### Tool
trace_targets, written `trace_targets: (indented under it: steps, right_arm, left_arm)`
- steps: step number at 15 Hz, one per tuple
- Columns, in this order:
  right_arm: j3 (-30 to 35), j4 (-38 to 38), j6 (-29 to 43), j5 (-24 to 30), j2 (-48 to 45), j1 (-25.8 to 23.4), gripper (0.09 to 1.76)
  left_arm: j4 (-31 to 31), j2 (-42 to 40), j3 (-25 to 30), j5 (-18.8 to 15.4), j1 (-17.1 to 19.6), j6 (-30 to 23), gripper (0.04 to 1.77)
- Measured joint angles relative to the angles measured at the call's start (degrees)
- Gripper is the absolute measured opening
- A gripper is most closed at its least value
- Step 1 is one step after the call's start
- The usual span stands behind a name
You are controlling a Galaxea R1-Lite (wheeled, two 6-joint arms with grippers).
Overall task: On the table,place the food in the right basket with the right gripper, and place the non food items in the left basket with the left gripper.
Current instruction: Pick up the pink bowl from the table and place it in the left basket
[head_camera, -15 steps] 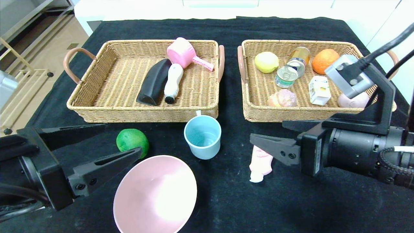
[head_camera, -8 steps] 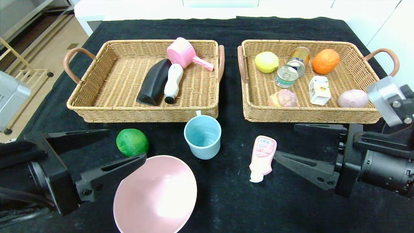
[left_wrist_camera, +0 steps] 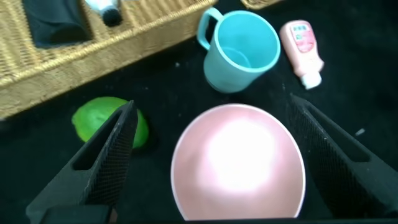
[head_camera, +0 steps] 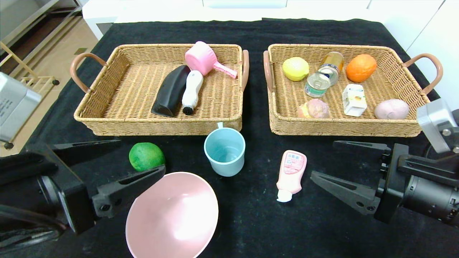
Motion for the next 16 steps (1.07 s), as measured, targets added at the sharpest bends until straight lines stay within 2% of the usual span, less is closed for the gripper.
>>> trace_targets:
  steps: [2,5,8,10,12,16]
  right_arm:
    - [0.0,0.0,0.2,-0.1,0.0,-0.8,1.7]
    - [-0.4,0.0,0.9,-0.3,-0.5,-1.3,1.7]
    - [-0.5,0.4,1.1,-0.3,-1.7,-1.4,1.7]
    - [-0.6,0.4,1.1,-0.3,-2.1,-1.9,1.7]
    - [-0.7,0.5,1.1,-0.2,-2.5,-2.3,1.71]
    - [-0.9,0.5,1.1,-0.1,-2.7,-3.3,1.71]
  left_arm:
    - [2.9,0.7,-2.9,3.3,-1.3,0.5,1.72]
    - [16.9,1.3,-9.2,6.5,-1.6,0.6,1.72]
    - [24.8,2.1,-14.0,10.4,-0.1,0.0,1.72]
    - [29.1,3.2,-16.5,10.8,1.1,-1.5,1.72]
    - [36.0,4.7,-19.2,10.6,1.3,-4.7,1.72]
    - [43.2,8.7,-21.2,10.6,-1.9,-20.3,1.72]
